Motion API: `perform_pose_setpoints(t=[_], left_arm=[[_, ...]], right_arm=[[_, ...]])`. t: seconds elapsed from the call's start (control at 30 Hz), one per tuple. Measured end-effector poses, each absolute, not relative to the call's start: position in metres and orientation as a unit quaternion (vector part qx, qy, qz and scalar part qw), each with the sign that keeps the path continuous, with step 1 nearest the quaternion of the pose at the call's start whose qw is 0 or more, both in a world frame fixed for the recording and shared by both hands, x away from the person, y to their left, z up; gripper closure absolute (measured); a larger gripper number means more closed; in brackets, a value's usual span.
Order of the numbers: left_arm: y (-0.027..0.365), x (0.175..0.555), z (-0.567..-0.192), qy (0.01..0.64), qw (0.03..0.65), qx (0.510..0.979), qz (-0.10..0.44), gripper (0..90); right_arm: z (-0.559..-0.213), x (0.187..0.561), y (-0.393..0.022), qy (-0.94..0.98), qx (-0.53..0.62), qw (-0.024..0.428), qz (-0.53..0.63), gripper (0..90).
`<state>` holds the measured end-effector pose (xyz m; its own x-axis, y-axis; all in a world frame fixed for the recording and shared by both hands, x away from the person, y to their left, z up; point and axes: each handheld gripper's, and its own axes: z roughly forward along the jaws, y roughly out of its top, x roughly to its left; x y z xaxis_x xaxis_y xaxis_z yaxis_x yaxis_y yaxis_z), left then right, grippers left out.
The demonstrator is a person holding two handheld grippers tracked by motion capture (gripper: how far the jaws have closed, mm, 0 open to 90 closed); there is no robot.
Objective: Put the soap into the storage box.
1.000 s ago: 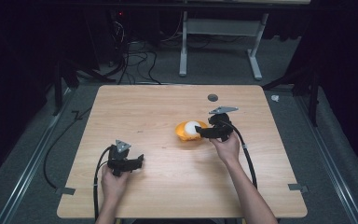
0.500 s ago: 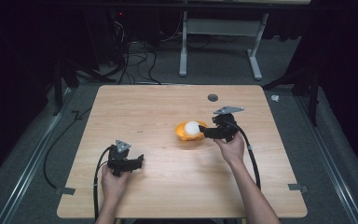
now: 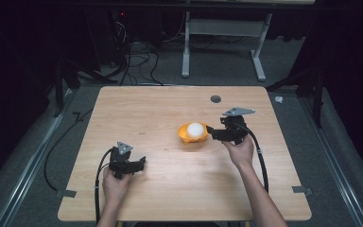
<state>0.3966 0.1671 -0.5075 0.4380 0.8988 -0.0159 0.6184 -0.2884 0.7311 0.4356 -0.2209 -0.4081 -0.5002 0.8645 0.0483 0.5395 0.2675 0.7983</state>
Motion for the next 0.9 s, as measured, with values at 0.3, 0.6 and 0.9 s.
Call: perform_pose_setpoints(t=[0.3,0.6,0.9], left_arm=[[0.167,0.397,-0.507,0.489,0.342,0.776,0.205,19.0],[0.167,0.397,-0.507,0.489,0.342,0.776,0.205,19.0],[0.167,0.397,-0.508,0.489,0.342,0.776,0.205,19.0]], right_arm=[[-0.401,0.428,-0.232,0.763,0.457,0.219,0.402,30.1],[-0.407,0.419,-0.246,0.754,0.467,0.221,0.406,30.5],[-0.405,0.408,-0.257,0.744,0.473,0.226,0.415,30.6]])
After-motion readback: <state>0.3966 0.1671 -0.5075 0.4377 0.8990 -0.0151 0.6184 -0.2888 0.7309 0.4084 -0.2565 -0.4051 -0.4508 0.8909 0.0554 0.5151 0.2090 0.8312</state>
